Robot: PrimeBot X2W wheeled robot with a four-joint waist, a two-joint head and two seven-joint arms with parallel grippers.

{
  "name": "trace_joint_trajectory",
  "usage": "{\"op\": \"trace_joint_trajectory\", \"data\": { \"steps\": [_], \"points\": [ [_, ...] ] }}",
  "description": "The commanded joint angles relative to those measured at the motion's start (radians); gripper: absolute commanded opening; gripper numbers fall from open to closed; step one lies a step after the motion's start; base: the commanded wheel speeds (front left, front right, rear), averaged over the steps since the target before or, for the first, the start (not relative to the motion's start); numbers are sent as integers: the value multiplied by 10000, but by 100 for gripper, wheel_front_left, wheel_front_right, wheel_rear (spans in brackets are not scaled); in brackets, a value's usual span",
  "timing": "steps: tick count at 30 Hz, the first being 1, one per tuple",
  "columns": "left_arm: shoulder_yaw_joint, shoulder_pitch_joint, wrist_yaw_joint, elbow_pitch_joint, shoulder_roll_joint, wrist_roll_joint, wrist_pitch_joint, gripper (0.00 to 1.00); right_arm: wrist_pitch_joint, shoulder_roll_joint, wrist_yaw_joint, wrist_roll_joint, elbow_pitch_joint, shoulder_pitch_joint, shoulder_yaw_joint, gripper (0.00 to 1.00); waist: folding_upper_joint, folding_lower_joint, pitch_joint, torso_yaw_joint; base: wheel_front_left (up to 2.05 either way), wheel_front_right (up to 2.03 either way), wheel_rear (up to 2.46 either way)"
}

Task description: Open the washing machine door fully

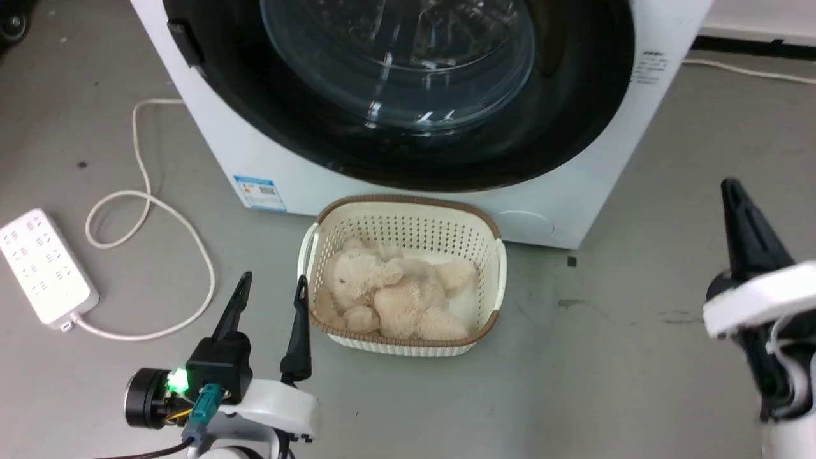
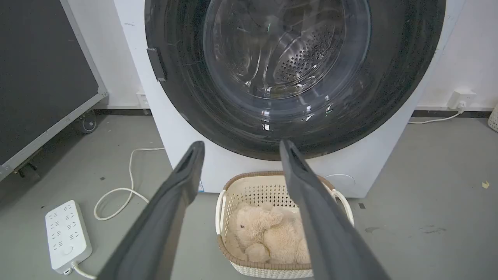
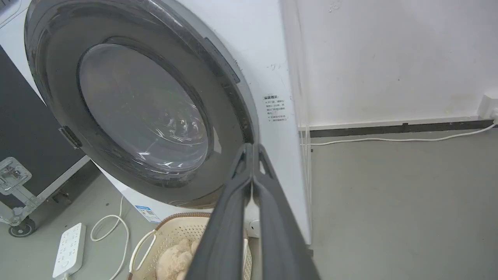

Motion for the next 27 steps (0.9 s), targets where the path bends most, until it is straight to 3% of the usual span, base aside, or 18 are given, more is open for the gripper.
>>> {"op": "trace_joint_trajectory", "data": {
  "steps": [1, 19, 27],
  "points": [
    [-77, -203, 73, -60, 4, -66, -105, 100, 108, -75, -3, 249, 91, -334, -100, 0, -1, -1, 129, 100, 0, 0, 0],
    [-485, -607, 353, -267, 6, -167, -481, 100, 3115, 122, -6, 2397, 2607, -4096, -1913, 0, -1, -1, 1229, 774, 0, 0, 0],
    [-593, -789, 331, -311, 7, -140, -649, 100, 4267, -124, -7, 2329, 4304, -6250, -2916, 0, -1, -1, 1623, 1076, 0, 0, 0]
  ]
}}
